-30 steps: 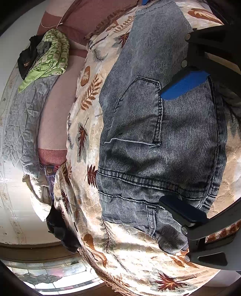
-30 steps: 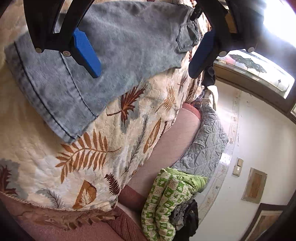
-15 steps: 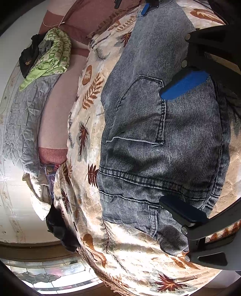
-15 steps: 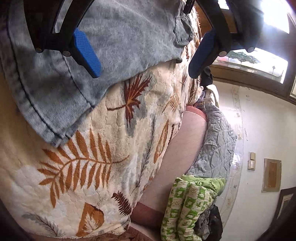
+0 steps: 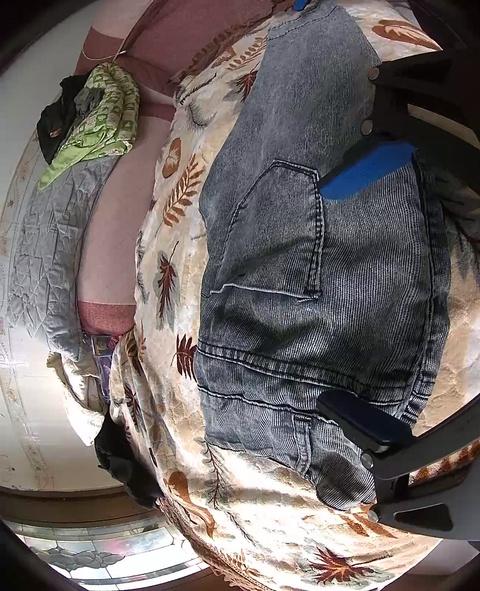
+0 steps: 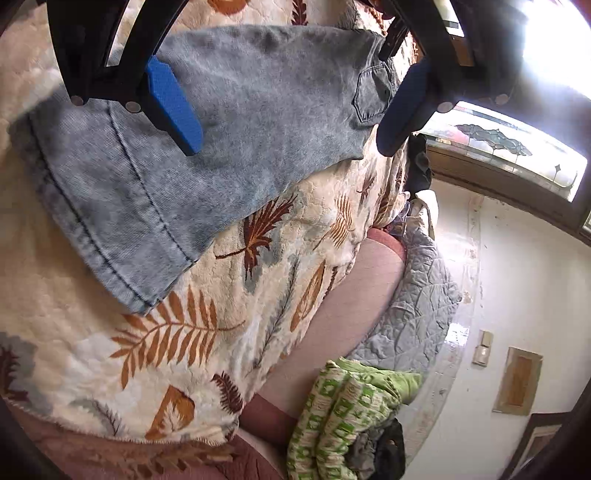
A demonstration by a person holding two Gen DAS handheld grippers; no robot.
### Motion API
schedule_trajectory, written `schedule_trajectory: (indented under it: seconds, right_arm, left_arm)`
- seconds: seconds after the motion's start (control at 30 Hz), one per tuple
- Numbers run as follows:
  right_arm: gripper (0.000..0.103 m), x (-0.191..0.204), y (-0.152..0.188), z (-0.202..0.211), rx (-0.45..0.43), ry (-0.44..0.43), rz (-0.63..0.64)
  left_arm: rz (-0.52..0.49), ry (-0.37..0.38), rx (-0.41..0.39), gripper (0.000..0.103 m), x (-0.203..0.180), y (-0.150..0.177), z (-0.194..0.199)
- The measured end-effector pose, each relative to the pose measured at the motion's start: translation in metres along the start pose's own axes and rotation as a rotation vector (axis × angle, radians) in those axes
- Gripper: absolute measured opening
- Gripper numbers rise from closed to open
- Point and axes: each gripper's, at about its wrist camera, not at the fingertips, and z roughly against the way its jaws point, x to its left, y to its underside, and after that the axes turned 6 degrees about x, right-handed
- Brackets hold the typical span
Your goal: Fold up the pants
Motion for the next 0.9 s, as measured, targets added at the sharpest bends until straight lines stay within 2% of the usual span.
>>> schedule_trajectory:
  seconds: [0.07, 0.23, 0.33, 0.4, 0.53, 0.63, 0.73, 0.77, 0.8, 0.9]
  right_arm:
    - [0.097, -0.009, 0.018, 0.025, -0.039, 0.021, -0.014]
    - [0.097, -0.062, 0.053, 0.075, -0.115, 0.014, -0.182]
    - [0.097, -0.091, 0.050, 0.087, -0.134, 0.005, -0.254]
    - [0.097, -0.101, 0.044, 0.084, -0.127, -0.035, -0.286]
    - [0.096, -0.112, 0.030, 0.070, -0.110, -0.038, -0.313]
    - [0.089, -0.111, 0.018, 0.059, -0.101, -0.013, -0.295]
    - [0.075, -0.112, 0.012, 0.054, -0.099, 0.018, -0.277]
    - [0.065, -0.113, 0.010, 0.053, -0.094, 0.031, -0.275]
    - [0.060, -0.116, 0.009, 0.051, -0.086, 0.043, -0.279]
    - [0.058, -0.119, 0.009, 0.050, -0.076, 0.038, -0.282]
  left_arm:
    - [-0.016, 0.002, 0.001, 0.103, -0.003, 0.001, 0.001]
    - [-0.053, 0.023, -0.006, 0.103, -0.017, -0.001, 0.006]
    - [-0.115, 0.040, -0.015, 0.103, -0.035, -0.003, 0.012]
    - [-0.149, 0.049, -0.023, 0.103, -0.049, -0.003, 0.016]
    - [-0.140, 0.120, 0.006, 0.103, -0.074, -0.009, 0.018]
    - [-0.120, 0.180, 0.051, 0.103, -0.093, -0.014, 0.013]
    - [-0.118, 0.218, 0.068, 0.103, -0.116, -0.018, 0.009]
    - [-0.122, 0.225, 0.071, 0.103, -0.124, -0.020, 0.007]
    - [-0.123, 0.235, 0.080, 0.103, -0.131, -0.021, 0.004]
    - [-0.126, 0.270, 0.122, 0.103, -0.152, -0.023, -0.006]
